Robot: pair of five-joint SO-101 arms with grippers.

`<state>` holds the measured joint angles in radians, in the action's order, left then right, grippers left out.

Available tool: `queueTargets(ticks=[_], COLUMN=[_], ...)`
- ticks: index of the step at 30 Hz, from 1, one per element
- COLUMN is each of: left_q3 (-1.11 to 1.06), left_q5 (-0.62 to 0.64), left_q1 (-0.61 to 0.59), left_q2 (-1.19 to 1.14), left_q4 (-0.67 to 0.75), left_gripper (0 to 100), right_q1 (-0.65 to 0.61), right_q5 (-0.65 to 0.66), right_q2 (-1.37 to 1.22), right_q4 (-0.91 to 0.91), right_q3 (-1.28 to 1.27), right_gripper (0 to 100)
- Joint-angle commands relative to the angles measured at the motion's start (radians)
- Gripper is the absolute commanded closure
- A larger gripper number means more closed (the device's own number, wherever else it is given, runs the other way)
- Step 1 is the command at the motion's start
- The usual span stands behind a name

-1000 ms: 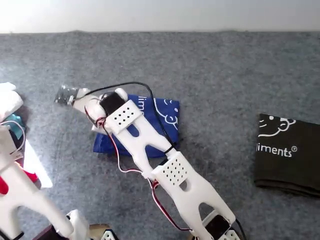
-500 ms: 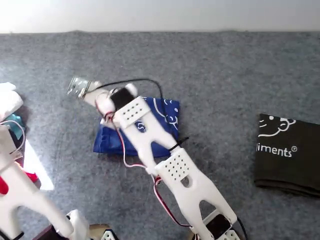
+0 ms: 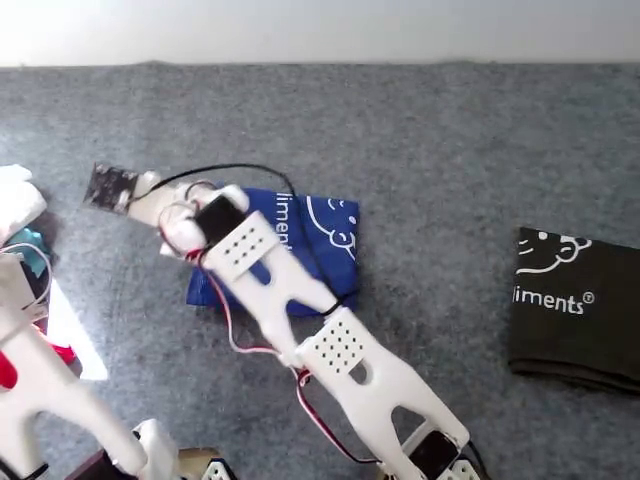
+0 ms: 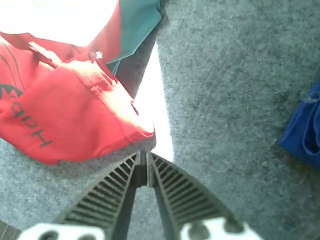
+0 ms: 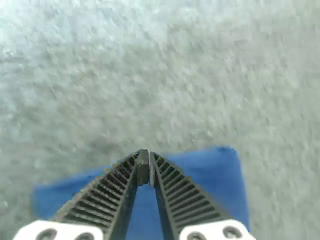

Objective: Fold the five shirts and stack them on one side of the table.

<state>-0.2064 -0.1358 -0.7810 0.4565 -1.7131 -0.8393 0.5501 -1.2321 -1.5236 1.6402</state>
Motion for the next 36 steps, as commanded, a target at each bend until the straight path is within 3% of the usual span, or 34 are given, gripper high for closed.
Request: queueTargets(ticks=[1,6,11,15,21,25,36], left_q3=[0.008,0.008,0.007,0.007,0.007,0.007,0.007], left_q5=[0.008,0.008,0.008,0.008,0.008,0.008,0.008], left_q1=[0.003,0.008,0.009,0.009,0.009,0.009,0.005], left_q2=[0.011,0.011,0.011,0.009,0.005,0.005,0.009], left_q4=[0.015,0.015,0.015,0.017,0.018,0.018,0.032], left_gripper=[98,98,98,98,98,98,98], right_q1=[0.070,0.097,0.154,0.194,0.231,0.194,0.007], right_q5=[0.005,0.003,-0.115,-0.117,-0.118,-0.118,-0.114], right_q2=[0.113,0.150,0.202,0.288,0.510,0.579,0.387], right_q4=[-0.101,-0.274,-0.275,-0.277,-0.275,-0.255,-0.096], right_q3=[0.041,0.041,0.025,-0.140,-0.595,-0.832,-0.852], right_gripper=[98.9,98.9,98.9,98.9,98.6,98.4,98.7])
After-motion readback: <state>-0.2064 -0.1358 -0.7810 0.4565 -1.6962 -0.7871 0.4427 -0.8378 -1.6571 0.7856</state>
